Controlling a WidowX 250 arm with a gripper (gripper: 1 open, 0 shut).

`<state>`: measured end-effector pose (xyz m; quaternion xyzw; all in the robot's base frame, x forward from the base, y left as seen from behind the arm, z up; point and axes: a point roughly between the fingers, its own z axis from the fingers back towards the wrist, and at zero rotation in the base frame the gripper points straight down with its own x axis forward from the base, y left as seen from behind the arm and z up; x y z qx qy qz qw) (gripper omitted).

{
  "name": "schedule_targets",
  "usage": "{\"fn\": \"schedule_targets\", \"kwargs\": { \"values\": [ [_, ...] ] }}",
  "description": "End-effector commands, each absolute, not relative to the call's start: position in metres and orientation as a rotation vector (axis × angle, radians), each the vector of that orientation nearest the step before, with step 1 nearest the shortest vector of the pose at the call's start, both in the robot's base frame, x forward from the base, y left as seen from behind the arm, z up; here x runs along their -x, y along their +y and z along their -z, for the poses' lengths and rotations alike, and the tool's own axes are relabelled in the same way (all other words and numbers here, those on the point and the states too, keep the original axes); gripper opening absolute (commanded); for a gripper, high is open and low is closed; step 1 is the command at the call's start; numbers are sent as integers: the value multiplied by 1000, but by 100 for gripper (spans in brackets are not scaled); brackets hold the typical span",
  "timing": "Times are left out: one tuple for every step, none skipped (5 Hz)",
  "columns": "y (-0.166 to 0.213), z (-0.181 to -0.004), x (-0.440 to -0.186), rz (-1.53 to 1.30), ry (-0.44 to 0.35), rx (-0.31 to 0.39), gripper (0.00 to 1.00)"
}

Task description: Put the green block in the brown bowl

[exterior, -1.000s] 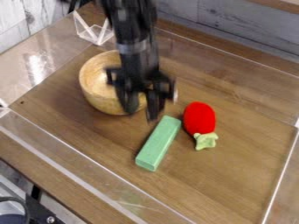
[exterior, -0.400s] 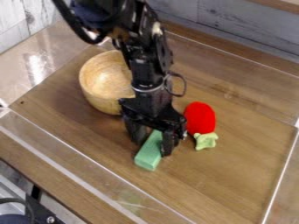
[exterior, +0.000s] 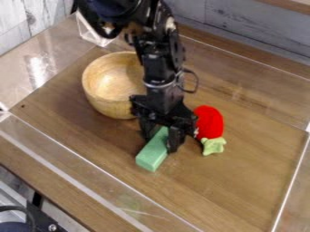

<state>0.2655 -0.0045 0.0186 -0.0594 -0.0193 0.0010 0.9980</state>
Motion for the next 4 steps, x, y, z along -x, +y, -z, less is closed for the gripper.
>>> {"fn": "schedule_targets", "kwargs": {
  "values": [
    [5, -41, -274, 7, -71, 115, 0],
    [11, -56, -274, 7, -70, 110, 0],
    [12, -84, -279, 73, -88, 118, 0],
    [20, -108, -278, 117, -109, 122, 0]
  ]
}}
